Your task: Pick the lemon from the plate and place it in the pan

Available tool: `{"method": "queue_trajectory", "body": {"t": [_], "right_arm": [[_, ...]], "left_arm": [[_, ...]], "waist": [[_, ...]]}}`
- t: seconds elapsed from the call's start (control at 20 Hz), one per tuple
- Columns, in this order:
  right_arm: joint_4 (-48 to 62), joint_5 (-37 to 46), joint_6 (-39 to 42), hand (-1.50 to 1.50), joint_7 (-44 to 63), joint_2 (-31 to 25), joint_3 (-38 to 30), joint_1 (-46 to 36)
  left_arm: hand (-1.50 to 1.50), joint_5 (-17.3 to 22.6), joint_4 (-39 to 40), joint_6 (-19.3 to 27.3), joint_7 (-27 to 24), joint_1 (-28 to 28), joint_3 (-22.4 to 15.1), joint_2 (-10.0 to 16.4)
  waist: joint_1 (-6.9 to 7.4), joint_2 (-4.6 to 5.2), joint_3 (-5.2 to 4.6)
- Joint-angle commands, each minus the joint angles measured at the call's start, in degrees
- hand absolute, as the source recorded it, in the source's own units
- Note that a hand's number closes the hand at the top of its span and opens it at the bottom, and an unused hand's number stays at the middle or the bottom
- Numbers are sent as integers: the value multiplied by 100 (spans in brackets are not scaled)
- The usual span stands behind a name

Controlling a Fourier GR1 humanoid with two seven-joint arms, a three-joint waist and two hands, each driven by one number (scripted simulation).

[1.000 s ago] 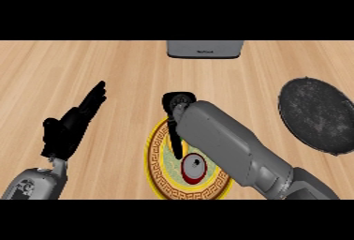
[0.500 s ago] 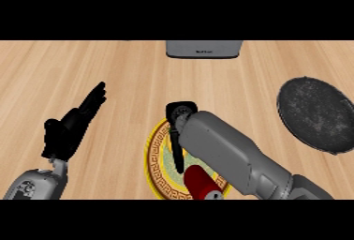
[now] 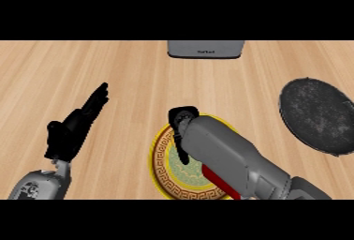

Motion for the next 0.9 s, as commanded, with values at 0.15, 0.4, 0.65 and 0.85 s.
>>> {"method": "queue_trajectory", "body": {"t": [0.15,0.4,0.65,0.85], "right_arm": [[-123,-131,120,150,-117,36,457,368],[80,169,4,150,-575,35,500,462],[-212,208,-619,150,-375,36,377,180],[-1807,692,-589,150,-84,-533,60,432]], "left_arm": [[0,9,-466,-129,397,-6,157,69],[0,-4,70,-309,121,-206,322,25],[0,-334,-236,-57,205,11,89,-306],[0,-102,-52,-286,250,46,399,-90]], "waist": [[39,20,0],[3,30,-1],[47,22,0],[-234,-63,2]]}}
